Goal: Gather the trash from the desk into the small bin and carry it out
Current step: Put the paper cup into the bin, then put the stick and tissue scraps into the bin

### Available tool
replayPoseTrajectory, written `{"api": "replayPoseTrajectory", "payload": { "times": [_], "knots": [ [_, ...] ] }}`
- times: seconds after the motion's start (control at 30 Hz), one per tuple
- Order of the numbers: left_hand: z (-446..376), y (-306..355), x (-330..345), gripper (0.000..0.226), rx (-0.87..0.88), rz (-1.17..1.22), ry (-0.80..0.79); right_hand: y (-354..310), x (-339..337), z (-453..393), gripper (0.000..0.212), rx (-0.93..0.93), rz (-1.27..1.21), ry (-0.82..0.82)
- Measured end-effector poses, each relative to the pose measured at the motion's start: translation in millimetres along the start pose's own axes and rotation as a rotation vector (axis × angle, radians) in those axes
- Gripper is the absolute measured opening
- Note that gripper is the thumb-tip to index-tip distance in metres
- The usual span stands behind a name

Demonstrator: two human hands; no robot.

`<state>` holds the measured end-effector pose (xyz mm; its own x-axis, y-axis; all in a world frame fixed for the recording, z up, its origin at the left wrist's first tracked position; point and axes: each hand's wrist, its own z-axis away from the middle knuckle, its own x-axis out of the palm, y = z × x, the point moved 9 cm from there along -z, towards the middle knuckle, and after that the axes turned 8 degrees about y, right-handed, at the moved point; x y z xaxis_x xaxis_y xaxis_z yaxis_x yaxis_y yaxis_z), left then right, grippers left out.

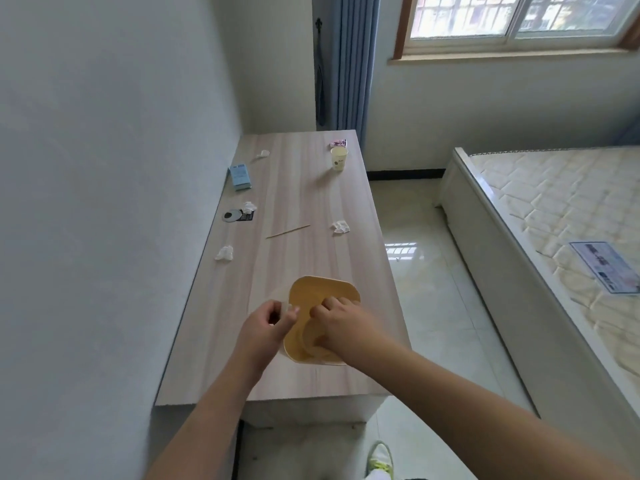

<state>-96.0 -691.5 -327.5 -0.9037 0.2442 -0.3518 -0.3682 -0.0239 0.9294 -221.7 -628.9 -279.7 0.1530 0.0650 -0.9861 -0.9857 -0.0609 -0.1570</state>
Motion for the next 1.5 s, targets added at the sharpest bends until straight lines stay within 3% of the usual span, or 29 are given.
{"api": "replayPoseTrajectory", "payload": {
  "times": [0.1, 0.2, 0.5, 0.67, 0.8, 0.97, 1.23, 1.5],
  "knots": [
    [-0.9, 3.0, 18.6, 0.059, -0.008, 0.015, -0.055, 23.0, -21.6, 26.3, 0.032, 0.068, -0.057, 0.151],
    [0.5, 11.2, 40.3, 0.051, 0.001, 0.031, -0.101, 57.0, -38.5, 57.0, 0.034, 0.139, -0.099, 0.261],
    [3.9, 45.7, 125.0, 0.055, 0.021, 0.02, -0.233, 175.1, -47.3, 137.6, 0.042, 0.414, -0.032, 0.381],
    [13.7, 71.8, 199.0, 0.063, 0.018, -0.001, -0.317, 241.5, -42.7, 194.3, 0.048, 0.528, -0.029, 0.378],
    [26.2, 102.1, 268.1, 0.057, 0.023, -0.028, -0.393, 307.5, -40.2, 246.2, 0.051, 0.639, -0.027, 0.363],
    [35.8, 130.5, 328.7, 0.071, 0.033, -0.047, -0.416, 375.0, -35.3, 289.0, 0.057, 0.731, -0.051, 0.338],
    [41.7, 128.7, 362.4, 0.063, -0.051, -0.031, -0.4, 424.0, -30.6, 289.7, 0.059, 0.695, -0.087, 0.309],
    [7.8, 117.6, 392.1, 0.072, -0.12, 0.009, -0.397, 470.8, -19.0, 253.6, 0.056, 0.656, -0.109, 0.262]
  ]
}}
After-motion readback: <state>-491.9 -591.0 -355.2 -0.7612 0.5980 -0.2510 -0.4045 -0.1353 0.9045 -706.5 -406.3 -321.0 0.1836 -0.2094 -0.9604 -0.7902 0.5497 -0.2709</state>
